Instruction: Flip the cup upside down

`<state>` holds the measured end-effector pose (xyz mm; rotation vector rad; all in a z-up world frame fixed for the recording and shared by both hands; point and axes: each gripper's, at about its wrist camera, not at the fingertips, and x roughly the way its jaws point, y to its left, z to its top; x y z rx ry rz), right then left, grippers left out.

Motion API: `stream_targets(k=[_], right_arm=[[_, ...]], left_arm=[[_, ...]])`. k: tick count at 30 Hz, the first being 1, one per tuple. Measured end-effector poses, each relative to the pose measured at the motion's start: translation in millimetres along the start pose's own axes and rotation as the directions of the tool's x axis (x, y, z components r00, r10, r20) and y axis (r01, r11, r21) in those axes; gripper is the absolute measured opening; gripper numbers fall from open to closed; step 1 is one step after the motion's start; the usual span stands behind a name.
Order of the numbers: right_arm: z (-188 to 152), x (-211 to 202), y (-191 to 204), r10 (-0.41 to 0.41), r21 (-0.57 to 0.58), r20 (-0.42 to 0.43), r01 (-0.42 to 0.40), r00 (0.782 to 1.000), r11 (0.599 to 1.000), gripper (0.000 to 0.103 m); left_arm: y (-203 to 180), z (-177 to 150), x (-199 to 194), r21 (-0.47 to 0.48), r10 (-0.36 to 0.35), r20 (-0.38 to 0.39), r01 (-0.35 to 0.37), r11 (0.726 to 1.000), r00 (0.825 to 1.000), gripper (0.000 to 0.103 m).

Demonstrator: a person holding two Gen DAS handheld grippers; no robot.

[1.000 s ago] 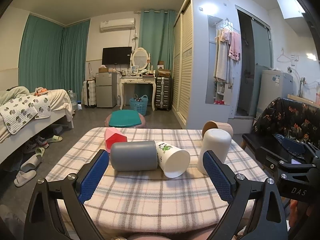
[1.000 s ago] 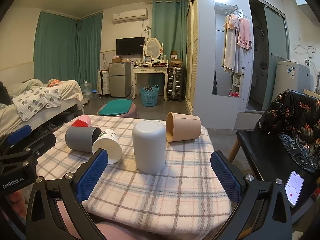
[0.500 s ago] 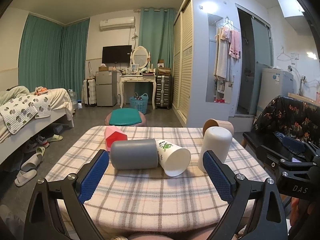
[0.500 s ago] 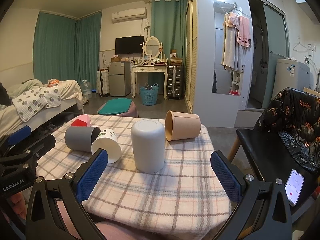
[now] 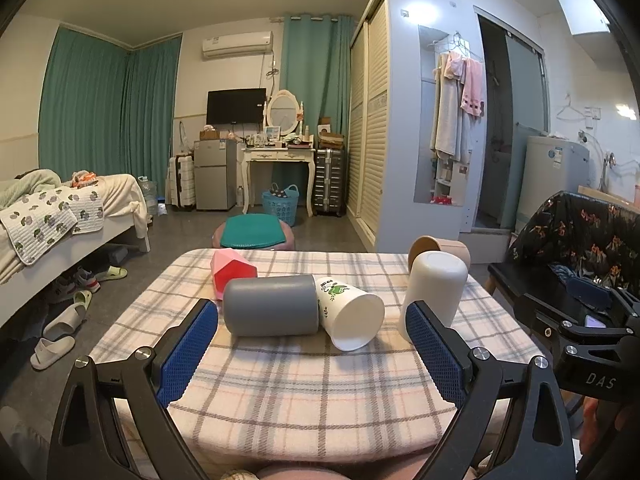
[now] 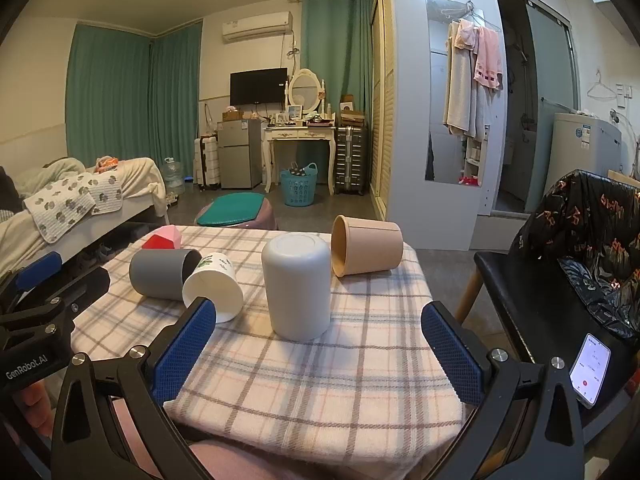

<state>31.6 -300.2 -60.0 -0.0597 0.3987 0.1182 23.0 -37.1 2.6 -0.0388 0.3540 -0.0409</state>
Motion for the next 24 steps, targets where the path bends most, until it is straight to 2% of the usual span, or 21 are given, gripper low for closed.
stream_targets(k=[24], right_arm=[[-1.5, 2.1, 2.2, 0.002, 0.001, -0.014, -0.002, 1.0, 1.0, 0.103]], left_arm=[[1.8, -0.9, 0.9, -0.001, 0.004, -0.003, -0.004, 1.0, 1.0, 0.098]])
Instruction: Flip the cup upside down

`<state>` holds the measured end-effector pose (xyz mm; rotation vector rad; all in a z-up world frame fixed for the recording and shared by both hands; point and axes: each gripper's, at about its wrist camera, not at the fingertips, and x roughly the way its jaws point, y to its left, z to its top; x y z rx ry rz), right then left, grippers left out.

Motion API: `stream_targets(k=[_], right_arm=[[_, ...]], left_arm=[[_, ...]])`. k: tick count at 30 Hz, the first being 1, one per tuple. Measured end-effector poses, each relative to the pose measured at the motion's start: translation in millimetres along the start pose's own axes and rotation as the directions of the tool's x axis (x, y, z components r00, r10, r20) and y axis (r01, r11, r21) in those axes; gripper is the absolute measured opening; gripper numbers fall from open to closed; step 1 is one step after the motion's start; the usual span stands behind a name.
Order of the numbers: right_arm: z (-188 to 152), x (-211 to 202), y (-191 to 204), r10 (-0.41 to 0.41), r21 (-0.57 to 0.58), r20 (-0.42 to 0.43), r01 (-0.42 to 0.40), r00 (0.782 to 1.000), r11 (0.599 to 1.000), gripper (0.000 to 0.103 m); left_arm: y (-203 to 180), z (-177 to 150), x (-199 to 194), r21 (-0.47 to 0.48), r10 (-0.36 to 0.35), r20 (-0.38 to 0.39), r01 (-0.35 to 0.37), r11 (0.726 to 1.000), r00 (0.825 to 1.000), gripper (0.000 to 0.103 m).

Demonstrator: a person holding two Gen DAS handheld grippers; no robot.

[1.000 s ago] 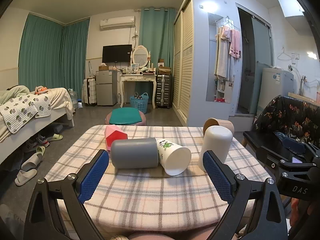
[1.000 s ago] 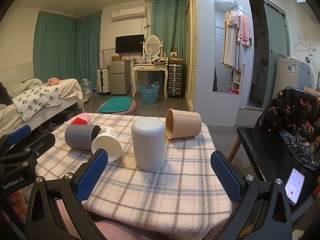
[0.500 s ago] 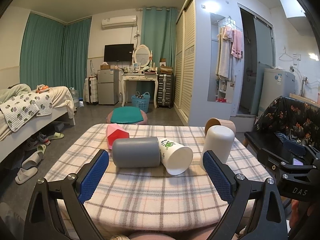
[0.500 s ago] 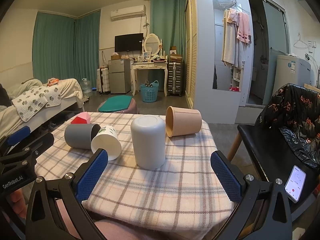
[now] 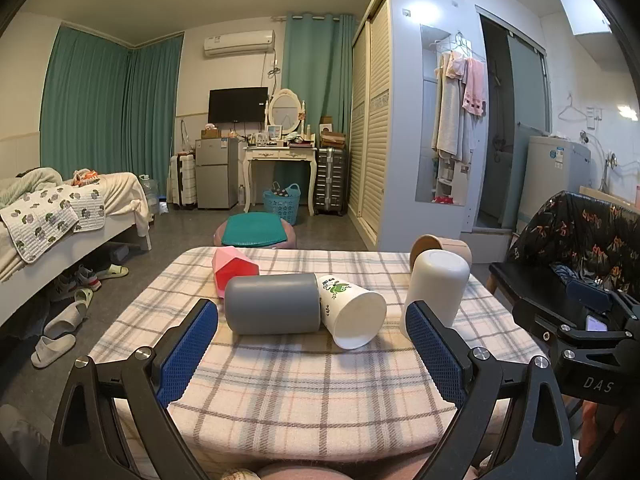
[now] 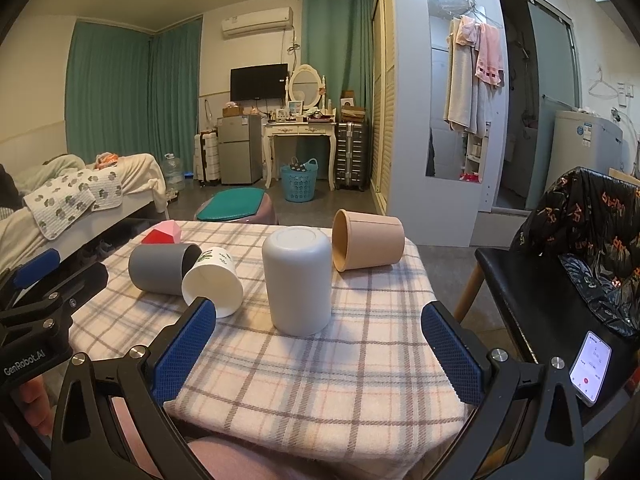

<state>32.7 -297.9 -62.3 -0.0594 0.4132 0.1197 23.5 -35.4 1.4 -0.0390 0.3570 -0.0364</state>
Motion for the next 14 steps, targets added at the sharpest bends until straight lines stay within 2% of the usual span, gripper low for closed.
stream_targets(k=[14], right_arm=[[0.2, -1.2, 0.0, 0.0, 0.006, -0.006, 0.0, 1.0, 1.0, 0.103]], left_arm=[[2.0, -2.4, 0.6, 0.001, -0.007, -0.001, 0.007, 1.0, 1.0, 0.098]])
